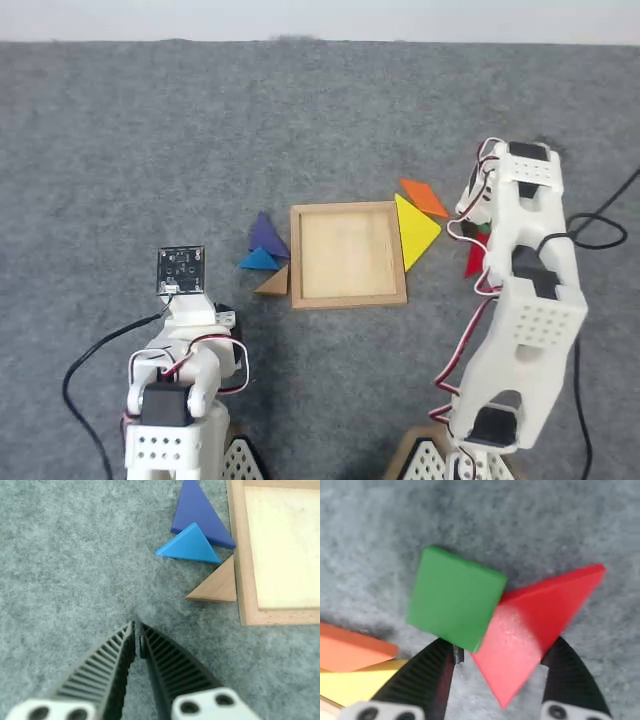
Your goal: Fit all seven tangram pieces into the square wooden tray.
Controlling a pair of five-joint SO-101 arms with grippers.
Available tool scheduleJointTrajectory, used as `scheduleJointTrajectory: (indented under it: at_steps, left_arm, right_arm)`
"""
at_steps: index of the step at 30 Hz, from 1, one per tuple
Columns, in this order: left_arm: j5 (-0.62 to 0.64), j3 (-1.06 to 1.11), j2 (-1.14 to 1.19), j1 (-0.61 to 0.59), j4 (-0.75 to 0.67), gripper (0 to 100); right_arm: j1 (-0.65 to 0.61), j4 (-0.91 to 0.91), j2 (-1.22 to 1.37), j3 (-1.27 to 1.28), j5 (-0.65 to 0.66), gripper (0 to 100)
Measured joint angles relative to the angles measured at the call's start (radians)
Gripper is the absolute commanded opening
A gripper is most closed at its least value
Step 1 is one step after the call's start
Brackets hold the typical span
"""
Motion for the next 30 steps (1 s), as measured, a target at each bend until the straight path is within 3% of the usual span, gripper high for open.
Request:
scheduleJointTrajectory:
  at_steps: [10, 17, 23, 30]
  left_arm:
    - [0.000, 0.000, 0.000, 0.000, 0.000, 1]
    - [0.000, 0.000, 0.000, 0.000, 0.000, 1]
    - [0.000, 0.000, 0.000, 0.000, 0.000, 1]
    - [0.000, 0.000, 0.000, 0.000, 0.000, 1]
  right_arm:
    - [0.035, 0.158, -0.095, 0.000, 0.069, 20.5]
    - [0.166, 0.206, -0.192, 0.000, 0.112, 20.9]
    - [0.137, 0.170, -0.189, 0.002, 0.126, 20.8]
    - [0.063, 0.078, 0.015, -0.141, 0.110, 20.6]
